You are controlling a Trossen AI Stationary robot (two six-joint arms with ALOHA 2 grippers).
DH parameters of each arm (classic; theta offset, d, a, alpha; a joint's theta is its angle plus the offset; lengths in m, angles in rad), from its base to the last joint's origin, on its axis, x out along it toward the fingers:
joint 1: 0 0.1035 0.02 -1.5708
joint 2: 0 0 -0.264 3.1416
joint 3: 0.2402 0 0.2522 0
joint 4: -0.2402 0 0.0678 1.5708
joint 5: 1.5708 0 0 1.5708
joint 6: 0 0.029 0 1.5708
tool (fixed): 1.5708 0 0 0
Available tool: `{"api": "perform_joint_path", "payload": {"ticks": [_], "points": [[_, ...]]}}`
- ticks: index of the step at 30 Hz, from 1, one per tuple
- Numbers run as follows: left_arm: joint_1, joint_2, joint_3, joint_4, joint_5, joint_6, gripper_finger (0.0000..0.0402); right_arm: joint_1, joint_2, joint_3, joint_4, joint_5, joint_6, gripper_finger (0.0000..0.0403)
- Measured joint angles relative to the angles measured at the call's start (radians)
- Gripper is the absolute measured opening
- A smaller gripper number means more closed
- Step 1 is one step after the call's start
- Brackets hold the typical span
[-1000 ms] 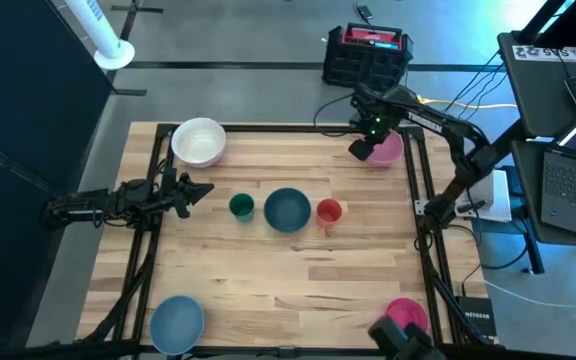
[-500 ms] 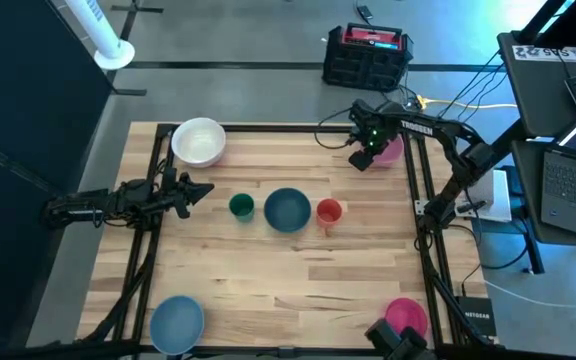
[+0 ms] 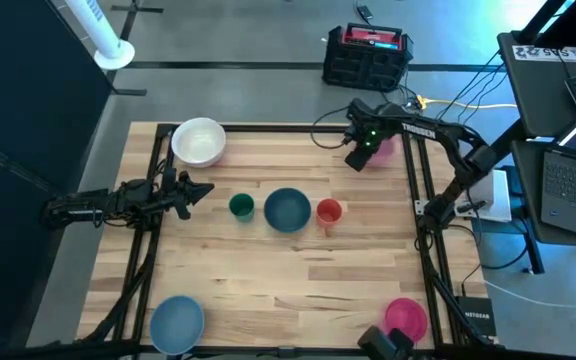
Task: Nest bowls inside each other
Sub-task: Stack the pink bowl on the dark blue bowl
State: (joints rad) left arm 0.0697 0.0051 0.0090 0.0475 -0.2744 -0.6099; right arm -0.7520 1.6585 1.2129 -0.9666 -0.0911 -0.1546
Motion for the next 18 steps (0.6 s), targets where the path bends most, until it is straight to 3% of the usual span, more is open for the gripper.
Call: {"api": "perform_joint_path", "payload": {"ticks": [14, 18], "points": [[0.074, 0.0, 0.0, 0.0, -0.004, -0.068, 0.0, 0.529, -0.005, 0.308, 0.056, -0.06, -0.042, 0.0], [0.087, 0.0, 0.0, 0.0, -0.004, -0.073, 0.0, 0.633, -0.004, 0.317, 0.092, -0.07, 0.0, 0.0]]}}
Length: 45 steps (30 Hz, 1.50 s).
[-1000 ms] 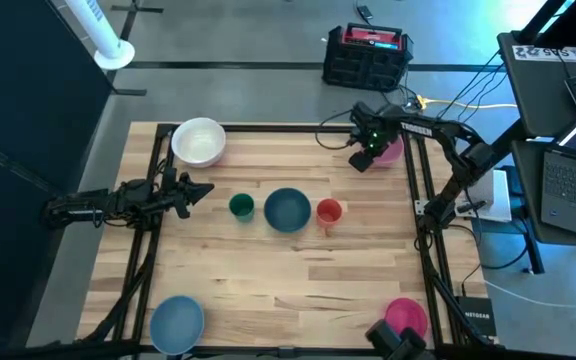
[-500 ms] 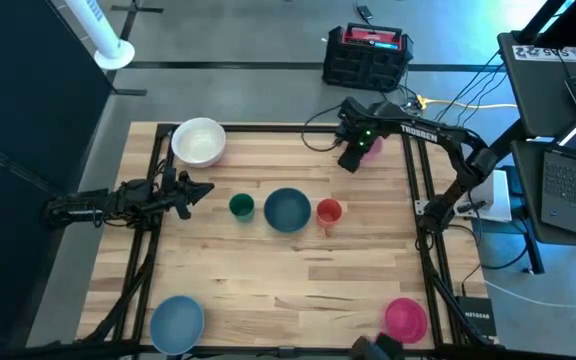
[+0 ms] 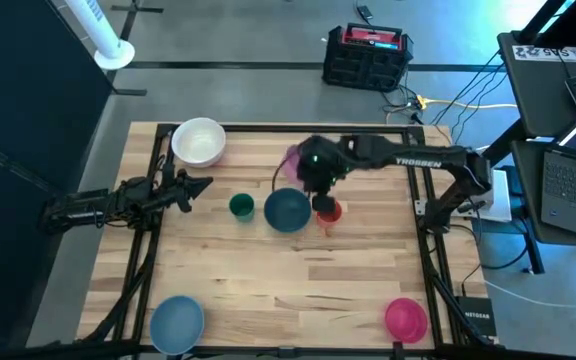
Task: Nest bowls inside each other
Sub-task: Stack the pink bowl on the dark blue bowl
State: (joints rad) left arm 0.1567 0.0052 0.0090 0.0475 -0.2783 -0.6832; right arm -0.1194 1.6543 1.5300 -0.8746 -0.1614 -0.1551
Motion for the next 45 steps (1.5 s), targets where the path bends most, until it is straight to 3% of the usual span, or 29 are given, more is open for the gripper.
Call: {"api": "perform_joint_path", "payload": {"ticks": [8, 14, 30, 37, 45], "points": [[0.001, 0.001, 0.0, -0.002, 0.011, -0.016, 0.0, 0.12, 0.085, 0.076, 0.151, -0.007, 0.181, 0.0], [0.0, 0.01, 0.0, -0.005, 0.042, 0.003, 0.0, 0.126, 0.324, 0.33, -0.09, 0.049, 0.242, 0.0], [0.0, 0.017, 0.0, -0.006, 0.044, 0.029, 0.0, 0.177, 0.532, 0.438, -0.233, 0.059, 0.36, 0.0], [0.0, 0.017, 0.0, -0.006, 0.044, 0.034, 0.0, 0.18, 0.563, 0.437, -0.264, 0.164, 0.368, 0.0], [0.0, 0.017, 0.0, -0.005, 0.044, 0.055, 0.0, 0.179, 0.559, 0.437, -0.259, 0.164, 0.368, 0.0022]]}}
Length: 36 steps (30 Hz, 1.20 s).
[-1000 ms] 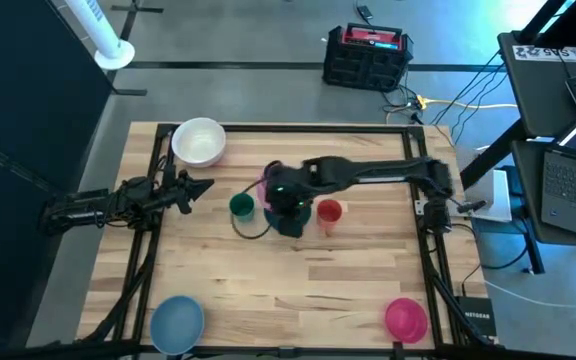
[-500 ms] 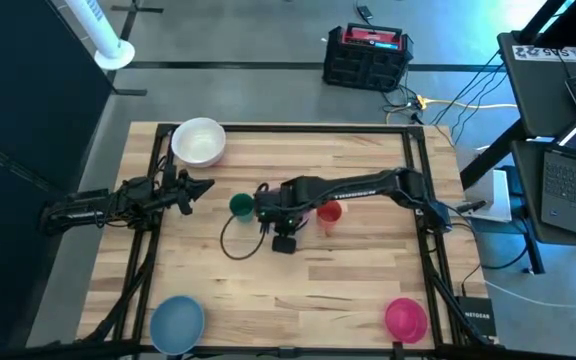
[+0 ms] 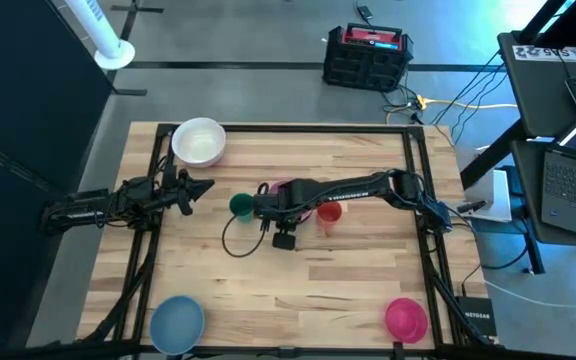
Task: Nest bowls inside each other
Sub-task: Stack the pink bowl on the dark blue bowl, then stack the blue bowl on the pink bowl
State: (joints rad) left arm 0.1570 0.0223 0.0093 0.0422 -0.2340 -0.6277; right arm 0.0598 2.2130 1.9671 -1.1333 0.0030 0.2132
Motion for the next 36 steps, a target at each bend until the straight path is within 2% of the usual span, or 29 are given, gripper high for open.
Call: {"api": "perform_joint_path", "payload": {"ticks": [12, 16, 20, 25, 27, 29, 36], "points": [[0.0, 0.0, 0.0, 0.0, 0.0, 0.0, 0.0, 0.009, -0.04, 0.0, 0.007, -0.067, 0.022, 0.0126], [0.0, 0.0, 0.0, 0.0, 0.0, 0.0, 0.0, 0.014, -0.08, 0.032, 0.007, -0.071, 0.023, 0.0135], [0.0, 0.0, 0.0, 0.051, 0.008, 0.001, 0.0, 0.013, -0.099, 0.124, 0.008, -0.066, 0.01, 0.0136], [-0.007, 0.001, 0.02, 0.232, 0.212, 0.008, 0.0, 0.027, -0.102, 0.315, 0.007, -0.037, -0.062, 0.0136], [-0.028, 0.0, 0.071, 0.254, 0.268, 0.008, 0.0, 0.043, -0.104, 0.388, 0.008, -0.019, -0.086, 0.0136], [-0.06, 0.009, 0.15, 0.225, 0.295, 0.049, 0.0, 0.063, -0.146, 0.373, 0.046, 0.009, -0.099, 0.0136], [-0.203, 0.341, 0.505, -0.109, 0.298, 0.209, 0.0025, 0.158, -0.269, 0.355, -0.08, 0.224, -0.052, 0.0136]]}}
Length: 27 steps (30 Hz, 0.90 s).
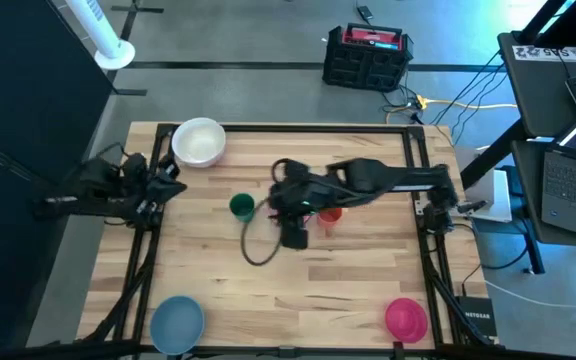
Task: Nest bowls inside each other
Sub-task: Stack the blue bowl on the pink bowl
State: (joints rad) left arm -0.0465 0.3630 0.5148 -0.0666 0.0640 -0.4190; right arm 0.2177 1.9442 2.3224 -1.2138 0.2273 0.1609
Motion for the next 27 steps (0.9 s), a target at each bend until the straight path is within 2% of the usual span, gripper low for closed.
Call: {"api": "perform_joint_path", "payload": {"ticks": [6, 9, 13, 17, 21, 27], "points": [[-0.126, 0.307, 0.281, -0.261, 0.002, 0.117, 0.0051, 0.082, -0.104, -0.013, -0.118, 0.186, 0.047, 0.0136], [-0.198, 0.476, 0.336, -0.308, 0.003, 0.139, 0.0071, 0.132, -0.142, -0.013, -0.235, 0.288, 0.114, 0.0136], [-0.309, 0.635, 0.38, -0.426, 0.004, 0.157, 0.0081, 0.211, -0.189, -0.02, -0.364, 0.396, 0.25, 0.0136], [-0.443, 0.74, 0.404, -0.559, 0.004, 0.129, 0.0082, 0.303, -0.265, -0.093, -0.354, 0.468, 0.351, 0.0136], [-0.581, 0.816, 0.407, -0.66, 0.036, 0.08, 0.0082, 0.39, -0.35, -0.241, -0.355, 0.545, 0.491, 0.0136], [-0.684, 0.896, 0.407, -0.721, 0.079, -0.015, 0.0082, 0.449, -0.419, -0.438, -0.346, 0.551, 0.689, 0.0136]]}}
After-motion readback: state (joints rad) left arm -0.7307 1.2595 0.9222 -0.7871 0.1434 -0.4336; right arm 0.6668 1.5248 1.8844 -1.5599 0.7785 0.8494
